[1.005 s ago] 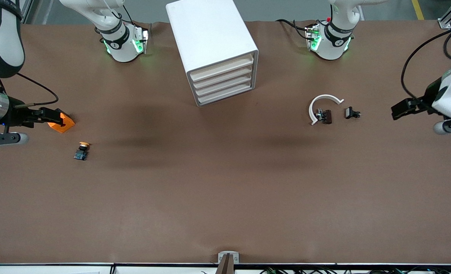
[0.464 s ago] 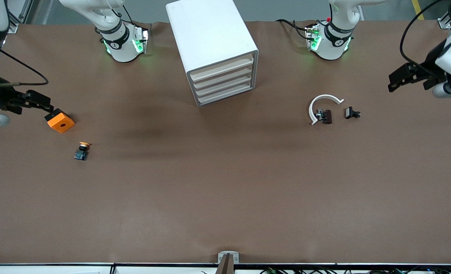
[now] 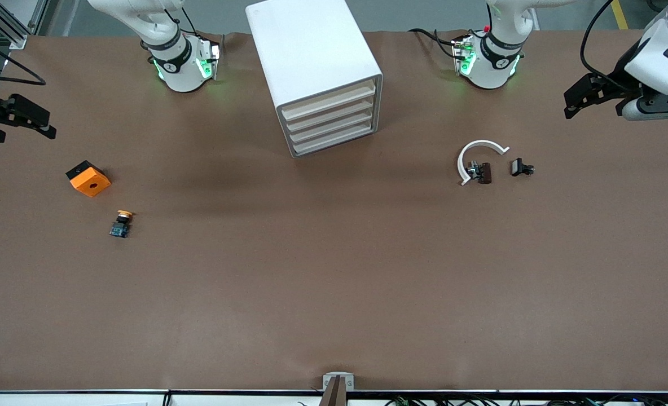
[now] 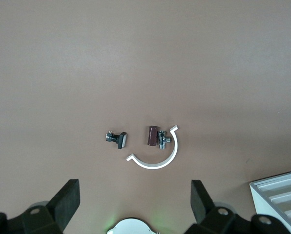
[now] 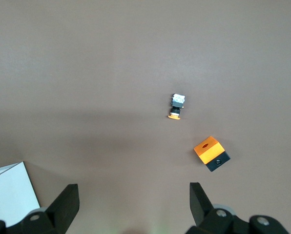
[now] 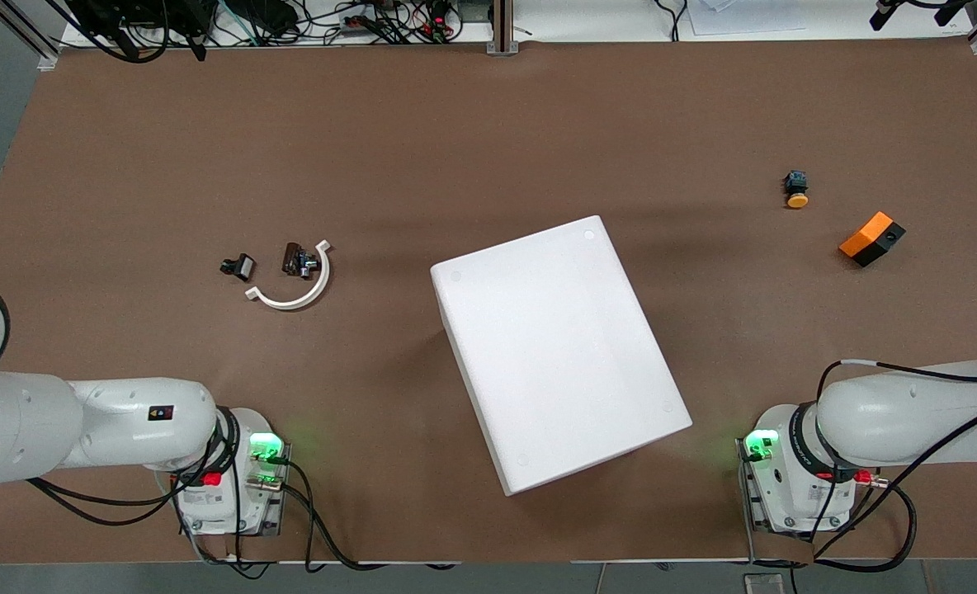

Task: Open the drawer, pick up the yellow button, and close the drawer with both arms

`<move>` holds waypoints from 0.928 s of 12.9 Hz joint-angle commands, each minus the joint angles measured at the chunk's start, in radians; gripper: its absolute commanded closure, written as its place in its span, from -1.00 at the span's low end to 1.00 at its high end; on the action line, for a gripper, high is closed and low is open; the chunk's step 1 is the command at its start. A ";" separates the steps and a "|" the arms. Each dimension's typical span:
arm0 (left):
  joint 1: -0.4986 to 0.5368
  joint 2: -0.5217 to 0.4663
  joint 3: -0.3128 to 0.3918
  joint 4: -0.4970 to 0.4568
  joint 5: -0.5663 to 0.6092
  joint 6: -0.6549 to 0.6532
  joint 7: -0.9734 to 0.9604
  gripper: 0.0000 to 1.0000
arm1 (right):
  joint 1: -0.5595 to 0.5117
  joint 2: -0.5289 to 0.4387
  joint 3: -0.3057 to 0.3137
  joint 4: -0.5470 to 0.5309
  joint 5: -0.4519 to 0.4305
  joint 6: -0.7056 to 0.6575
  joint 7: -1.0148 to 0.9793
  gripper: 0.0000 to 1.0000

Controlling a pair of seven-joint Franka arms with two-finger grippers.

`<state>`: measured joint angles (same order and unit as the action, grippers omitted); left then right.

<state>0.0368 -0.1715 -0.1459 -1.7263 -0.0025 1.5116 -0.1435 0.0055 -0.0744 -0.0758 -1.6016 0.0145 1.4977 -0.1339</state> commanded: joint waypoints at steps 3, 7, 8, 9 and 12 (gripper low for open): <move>0.012 -0.006 0.002 -0.015 -0.014 0.035 0.004 -1.00 | -0.016 -0.015 -0.001 0.049 -0.008 -0.036 -0.024 -1.00; 0.022 0.018 0.002 0.016 -0.014 0.027 0.013 -1.00 | -0.016 -0.013 -0.007 0.077 -0.022 -0.053 -0.030 -1.00; 0.021 0.029 0.000 0.030 -0.016 0.025 0.009 -1.00 | -0.013 -0.013 -0.004 0.077 -0.025 -0.047 -0.032 -1.00; 0.021 0.033 0.000 0.034 -0.014 0.025 0.007 -1.00 | -0.013 -0.012 -0.002 0.080 -0.024 -0.045 -0.032 -1.00; 0.021 0.040 0.002 0.048 -0.014 0.015 0.001 -1.00 | -0.013 -0.008 -0.001 0.081 -0.024 -0.053 -0.026 -1.00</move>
<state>0.0518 -0.1459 -0.1411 -1.7111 -0.0026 1.5393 -0.1411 -0.0024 -0.0841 -0.0818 -1.5345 0.0013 1.4599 -0.1527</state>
